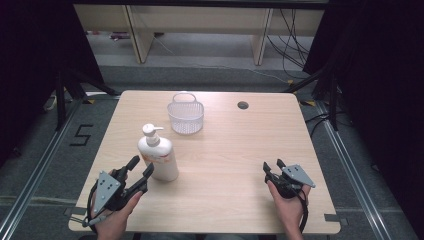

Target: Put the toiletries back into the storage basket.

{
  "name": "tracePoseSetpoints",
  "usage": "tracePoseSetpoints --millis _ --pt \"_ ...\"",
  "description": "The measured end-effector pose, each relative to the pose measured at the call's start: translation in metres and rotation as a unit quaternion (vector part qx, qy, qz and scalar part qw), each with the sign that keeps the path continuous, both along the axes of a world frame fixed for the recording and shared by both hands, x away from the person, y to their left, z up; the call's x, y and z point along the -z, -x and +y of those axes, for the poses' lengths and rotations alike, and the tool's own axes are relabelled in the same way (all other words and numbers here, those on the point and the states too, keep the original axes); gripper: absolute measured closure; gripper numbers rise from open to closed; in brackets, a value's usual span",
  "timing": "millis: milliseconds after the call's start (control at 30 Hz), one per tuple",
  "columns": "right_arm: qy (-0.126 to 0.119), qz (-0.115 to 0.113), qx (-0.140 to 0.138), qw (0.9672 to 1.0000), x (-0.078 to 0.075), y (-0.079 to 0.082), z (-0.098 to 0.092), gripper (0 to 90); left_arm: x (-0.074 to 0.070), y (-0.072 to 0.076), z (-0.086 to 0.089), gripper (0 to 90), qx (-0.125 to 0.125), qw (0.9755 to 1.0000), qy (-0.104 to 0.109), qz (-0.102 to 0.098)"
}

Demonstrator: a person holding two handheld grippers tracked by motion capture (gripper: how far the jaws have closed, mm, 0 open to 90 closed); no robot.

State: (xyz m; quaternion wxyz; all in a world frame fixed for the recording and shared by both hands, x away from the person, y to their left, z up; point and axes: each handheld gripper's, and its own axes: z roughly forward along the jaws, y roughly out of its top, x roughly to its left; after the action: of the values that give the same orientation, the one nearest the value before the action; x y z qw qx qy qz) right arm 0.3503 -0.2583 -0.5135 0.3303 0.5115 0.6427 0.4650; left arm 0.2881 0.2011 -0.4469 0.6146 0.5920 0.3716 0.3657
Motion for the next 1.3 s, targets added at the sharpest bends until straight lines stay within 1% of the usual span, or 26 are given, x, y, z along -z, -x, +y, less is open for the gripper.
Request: tracePoseSetpoints --millis 33,67,100,133,167,200,267,300,333,433,467,633,667,733,767,800,867,933,967,1067,1100,1133,1167,1200,1233,1300 --pt "-0.002 0.006 0.001 1.0 0.0 0.0 0.0 45.8 -0.002 -0.001 0.0 46.2 -0.002 1.0 -0.005 -0.001" --pt "0.003 0.0 0.002 1.0 0.0 -0.001 -0.001 46.0 -0.004 -0.002 -0.002 46.2 -0.004 1.0 -0.003 -0.002" --pt "0.0 0.002 0.004 1.0 0.0 0.0 -0.001 46.1 -0.007 -0.004 -0.003 46.2 -0.005 1.0 -0.002 -0.006" --pt "-0.003 0.0 0.001 1.0 0.001 -0.001 0.0 46.1 -0.009 -0.005 -0.004 46.2 -0.005 0.9999 -0.003 -0.011" --pt "0.002 0.002 0.008 1.0 0.0 0.0 0.0 46.2 -0.011 -0.006 -0.005 46.2 -0.008 0.9998 -0.007 -0.016" --pt "0.006 -0.004 0.008 0.9999 0.0 -0.001 0.0 46.3 -0.014 -0.007 -0.006 46.3 -0.008 0.9997 -0.008 -0.02" --pt "0.002 -0.001 0.011 0.9999 0.0 0.0 0.001 46.5 -0.017 -0.008 -0.008 46.5 -0.008 0.9996 -0.01 -0.027" --pt "0.014 -0.009 0.009 0.9998 0.0 0.0 0.0 46.6 -0.019 -0.009 -0.009 46.6 -0.012 0.9994 -0.013 -0.031" --pt "0.005 -0.003 0.007 1.0 0.0 0.0 0.001 46.6 -0.021 -0.009 -0.01 46.6 -0.014 0.9993 -0.013 -0.032" --pt "0.005 -0.002 0.008 1.0 0.0 0.0 0.001 46.5 -0.026 -0.012 -0.012 46.8 -0.022 0.9991 -0.013 -0.034" --pt "0.004 0.0 0.001 1.0 0.0 0.0 0.001 46.5 -0.028 -0.014 -0.012 46.9 -0.025 0.999 -0.013 -0.035" --pt "0.007 -0.003 0.001 1.0 0.0 -0.001 0.002 46.4 -0.038 -0.023 -0.016 47.2 -0.04 0.9988 -0.01 -0.026" --pt "0.007 0.001 -0.001 1.0 0.0 -0.001 0.002 46.3 -0.039 -0.025 -0.016 47.3 -0.042 0.9987 -0.011 -0.025" --pt "0.008 -0.003 0.002 1.0 0.0 -0.001 0.002 46.2 -0.043 -0.028 -0.017 47.6 -0.046 0.9985 -0.014 -0.024" --pt "0.007 -0.003 -0.004 1.0 0.0 -0.001 0.001 46.2 -0.043 -0.028 -0.017 47.6 -0.046 0.9985 -0.014 -0.024" --pt "0.001 0.0 -0.005 1.0 0.001 -0.001 0.002 46.2 -0.046 -0.031 -0.018 47.6 -0.049 0.9984 -0.018 -0.021" --pt "0.006 -0.001 0.001 1.0 0.0 -0.001 0.002 46.1 -0.048 -0.033 -0.017 47.7 -0.051 0.9984 -0.019 -0.017" --pt "0.009 0.002 0.0 1.0 0.0 0.0 0.002 46.1 -0.049 -0.035 -0.018 47.7 -0.051 0.9984 -0.02 -0.015" --pt "0.011 -0.001 0.004 0.9999 0.0 -0.001 0.002 46.1 -0.05 -0.038 -0.018 47.8 -0.053 0.9983 -0.022 -0.011" --pt "0.008 -0.001 0.0 1.0 0.0 -0.001 0.002 46.0 -0.051 -0.042 -0.019 47.9 -0.056 0.9981 -0.023 -0.009" --pt "0.014 0.003 0.0 0.9999 0.0 -0.001 0.002 46.0 -0.051 -0.043 -0.02 48.0 -0.058 0.998 -0.023 -0.009" --pt "0.017 -0.002 0.002 0.9999 0.0 -0.001 0.001 46.0 -0.051 -0.044 -0.021 48.2 -0.059 0.9979 -0.026 -0.007" --pt "0.008 0.005 0.009 0.9999 0.0 0.001 0.003 45.9 -0.051 -0.045 -0.022 48.4 -0.059 0.9979 -0.027 -0.006" --pt "0.003 0.004 0.006 1.0 0.0 0.0 0.003 45.9 -0.051 -0.047 -0.022 48.5 -0.058 0.998 -0.026 -0.005" --pt "0.005 0.007 0.008 0.9999 0.0 0.0 0.004 45.9 -0.051 -0.047 -0.023 48.6 -0.059 0.9979 -0.027 -0.005" --pt "0.002 0.003 0.008 1.0 0.0 0.0 0.004 45.8 -0.052 -0.049 -0.024 48.7 -0.06 0.9979 -0.024 -0.003"
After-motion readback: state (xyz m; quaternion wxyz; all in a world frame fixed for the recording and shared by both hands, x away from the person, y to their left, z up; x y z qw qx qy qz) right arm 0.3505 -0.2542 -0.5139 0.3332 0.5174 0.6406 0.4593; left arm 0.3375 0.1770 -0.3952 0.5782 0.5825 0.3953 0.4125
